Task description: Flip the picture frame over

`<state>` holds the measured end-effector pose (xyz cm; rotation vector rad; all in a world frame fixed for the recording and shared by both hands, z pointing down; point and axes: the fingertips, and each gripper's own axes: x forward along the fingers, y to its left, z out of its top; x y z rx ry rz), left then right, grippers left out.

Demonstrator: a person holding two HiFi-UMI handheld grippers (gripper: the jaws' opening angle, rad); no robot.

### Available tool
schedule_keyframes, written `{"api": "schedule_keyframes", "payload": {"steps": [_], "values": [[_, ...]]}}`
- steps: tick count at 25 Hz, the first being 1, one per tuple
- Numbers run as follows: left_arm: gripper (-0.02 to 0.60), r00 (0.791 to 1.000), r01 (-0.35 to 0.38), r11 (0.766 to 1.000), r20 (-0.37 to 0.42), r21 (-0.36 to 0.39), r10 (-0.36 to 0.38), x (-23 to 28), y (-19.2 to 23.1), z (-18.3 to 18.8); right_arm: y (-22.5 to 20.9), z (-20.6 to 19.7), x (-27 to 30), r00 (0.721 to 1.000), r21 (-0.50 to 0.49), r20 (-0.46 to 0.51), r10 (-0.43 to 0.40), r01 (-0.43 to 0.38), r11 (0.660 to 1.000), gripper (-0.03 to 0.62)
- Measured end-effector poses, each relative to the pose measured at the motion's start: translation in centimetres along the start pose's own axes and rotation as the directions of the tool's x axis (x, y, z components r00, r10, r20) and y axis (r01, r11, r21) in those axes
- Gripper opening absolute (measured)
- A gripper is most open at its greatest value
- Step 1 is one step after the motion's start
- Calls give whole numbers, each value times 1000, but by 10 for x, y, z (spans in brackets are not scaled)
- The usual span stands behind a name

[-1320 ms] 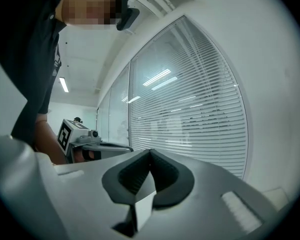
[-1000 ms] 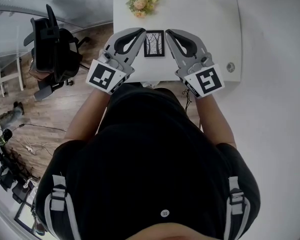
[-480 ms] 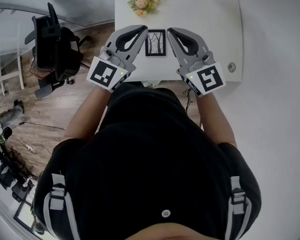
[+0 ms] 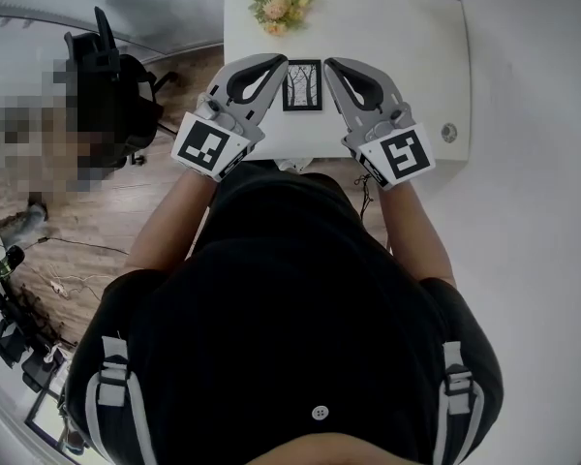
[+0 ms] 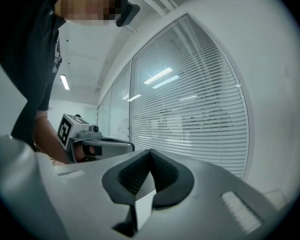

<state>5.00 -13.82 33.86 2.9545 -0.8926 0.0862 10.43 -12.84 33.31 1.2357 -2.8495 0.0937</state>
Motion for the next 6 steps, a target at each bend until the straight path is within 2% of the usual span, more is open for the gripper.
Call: {"api": "schedule_keyframes", "payload": {"steps": [6], "values": [[2, 1000, -9, 1000, -1, -1, 9, -7, -2, 0, 7, -2, -2, 1000, 7, -2, -5, 5, 1000, 8]]}}
